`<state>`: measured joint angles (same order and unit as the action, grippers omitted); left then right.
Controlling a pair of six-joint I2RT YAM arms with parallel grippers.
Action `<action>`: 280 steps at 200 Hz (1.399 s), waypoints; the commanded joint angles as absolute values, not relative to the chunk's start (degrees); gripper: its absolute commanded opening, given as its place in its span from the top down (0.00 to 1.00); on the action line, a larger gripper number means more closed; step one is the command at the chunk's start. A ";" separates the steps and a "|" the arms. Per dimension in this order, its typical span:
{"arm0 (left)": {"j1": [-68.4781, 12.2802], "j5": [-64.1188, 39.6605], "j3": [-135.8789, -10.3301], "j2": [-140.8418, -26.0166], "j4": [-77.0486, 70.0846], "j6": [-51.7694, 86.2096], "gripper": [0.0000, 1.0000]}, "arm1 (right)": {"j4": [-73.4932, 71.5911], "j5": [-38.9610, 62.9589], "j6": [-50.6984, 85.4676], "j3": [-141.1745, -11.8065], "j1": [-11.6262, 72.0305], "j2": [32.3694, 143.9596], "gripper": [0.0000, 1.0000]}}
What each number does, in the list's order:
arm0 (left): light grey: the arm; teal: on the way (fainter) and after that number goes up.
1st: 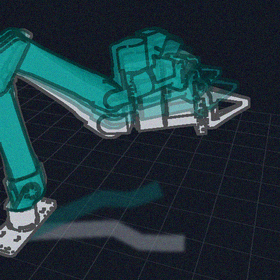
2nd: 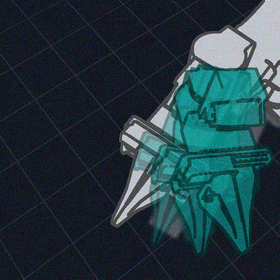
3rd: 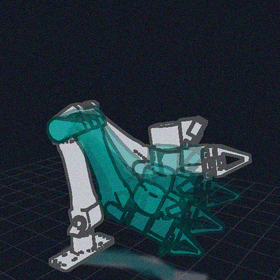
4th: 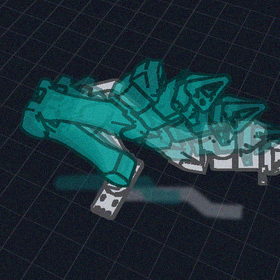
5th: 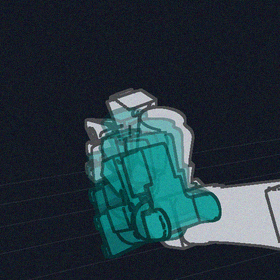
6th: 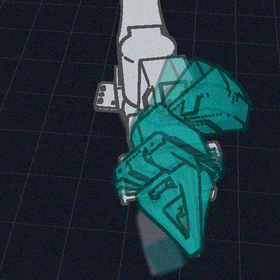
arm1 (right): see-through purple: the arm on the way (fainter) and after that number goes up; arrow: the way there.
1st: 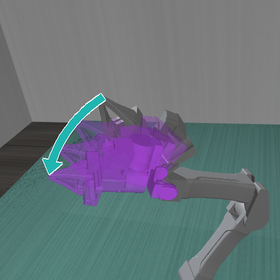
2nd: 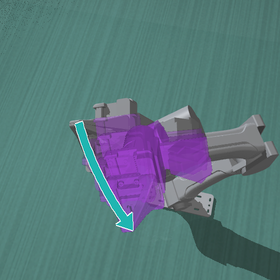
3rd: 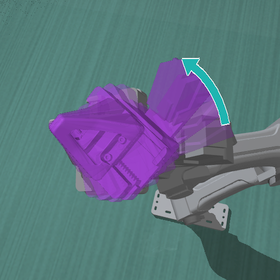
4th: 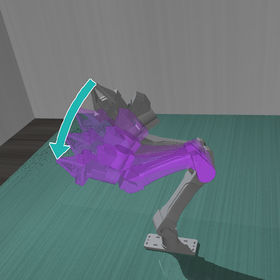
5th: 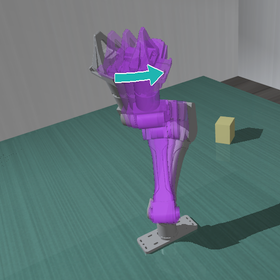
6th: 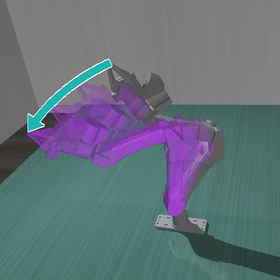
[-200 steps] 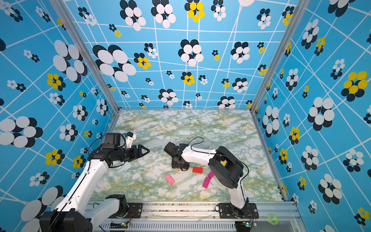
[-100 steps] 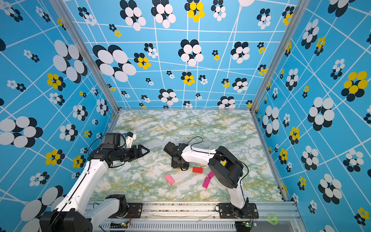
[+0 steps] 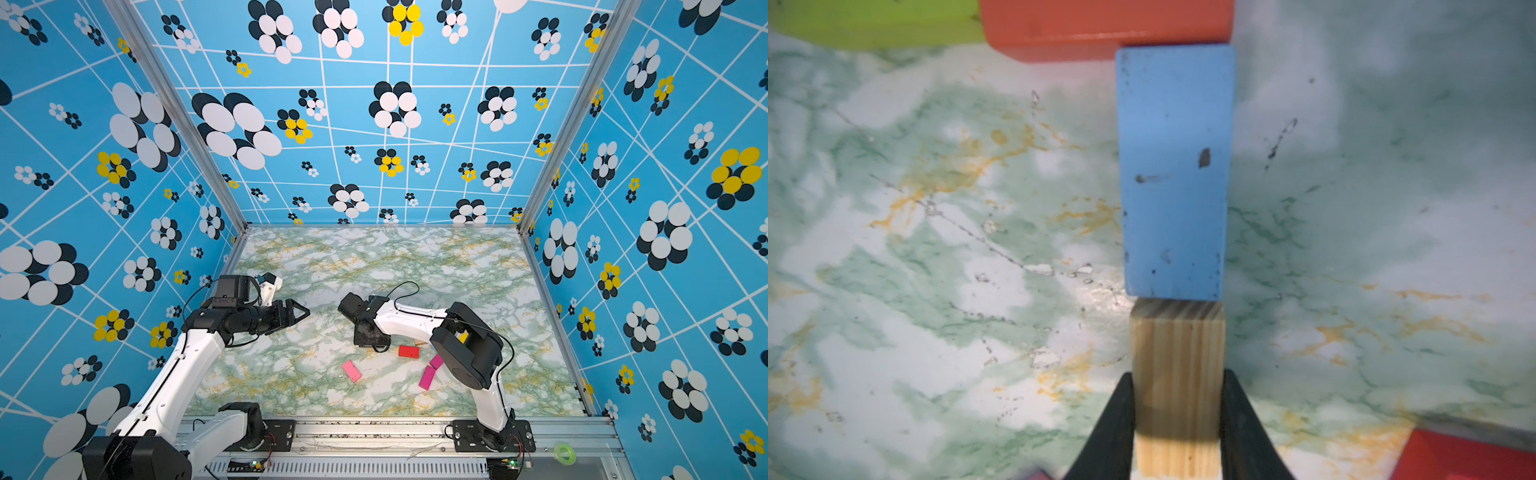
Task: Assemble the number 7 with building blocks
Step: Assemble the building block at the center of the board.
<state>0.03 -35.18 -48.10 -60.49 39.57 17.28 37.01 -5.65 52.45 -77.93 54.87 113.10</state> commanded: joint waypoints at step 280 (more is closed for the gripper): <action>-0.47 -35.94 -47.37 -60.82 39.37 16.28 0.21 | 37.79 -7.38 53.49 -78.13 54.39 114.52 0.63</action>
